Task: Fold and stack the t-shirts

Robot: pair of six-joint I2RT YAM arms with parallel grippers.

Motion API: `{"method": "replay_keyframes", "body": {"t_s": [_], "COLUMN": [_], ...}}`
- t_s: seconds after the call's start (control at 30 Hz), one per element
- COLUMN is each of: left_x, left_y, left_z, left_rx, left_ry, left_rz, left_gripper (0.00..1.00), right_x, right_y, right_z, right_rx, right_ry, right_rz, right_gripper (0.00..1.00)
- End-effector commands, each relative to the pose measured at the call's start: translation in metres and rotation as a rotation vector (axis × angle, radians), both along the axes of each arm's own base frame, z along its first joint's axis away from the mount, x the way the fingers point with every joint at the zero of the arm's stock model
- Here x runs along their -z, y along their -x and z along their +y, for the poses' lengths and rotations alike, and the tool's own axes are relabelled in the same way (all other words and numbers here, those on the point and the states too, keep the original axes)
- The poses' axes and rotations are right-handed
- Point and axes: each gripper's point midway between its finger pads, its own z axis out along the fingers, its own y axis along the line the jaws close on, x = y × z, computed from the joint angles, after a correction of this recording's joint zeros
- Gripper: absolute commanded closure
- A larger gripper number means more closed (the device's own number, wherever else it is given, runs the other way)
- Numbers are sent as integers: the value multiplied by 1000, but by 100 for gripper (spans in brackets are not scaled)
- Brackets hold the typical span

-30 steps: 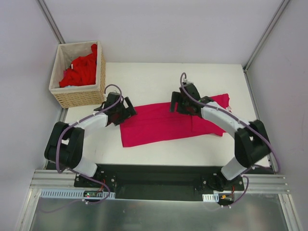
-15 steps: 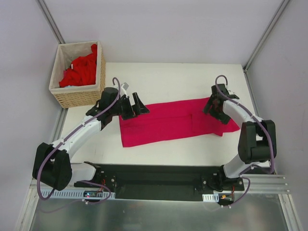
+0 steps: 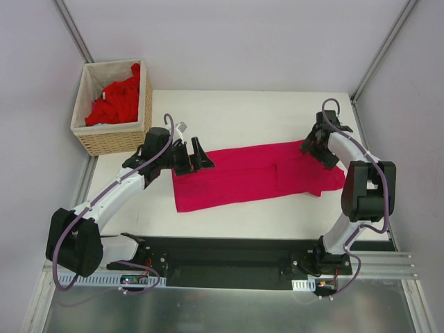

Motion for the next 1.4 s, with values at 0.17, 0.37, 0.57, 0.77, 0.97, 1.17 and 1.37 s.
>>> {"method": "replay_keyframes", "body": {"t_s": [0.17,0.37,0.57,0.77,0.97,1.17,1.37], "left_x": [-6,0,3,4,-1,-4,-2], "left_y": [-2,-6,-11,-12,-12,-6,-4], "left_z": [-3,-2,-3,-4,-5,-2,0], "left_rx": [35,29,29,29,28,30,29], "left_ry": [-7,-28,-39,-36,-26,-27,-36], "left_rz": [-14,2,12,23,18,1,0], "left_gripper": [1,1,1,1,1,1,1], "right_x": [16,27,12,-23,-40,-42,-28], "right_y": [-4,-10,-16,-11,4,4,2], "right_z": [-24,-34,-39,-53,-78,-88,-80], "right_rx": [45,55,64,55,17,-6,-42], "right_ry": [9,15,22,108,329,477,501], "right_rz": [80,130,92,66,195,267,314], "right_gripper": [4,4,4,4,3,3,2]}}
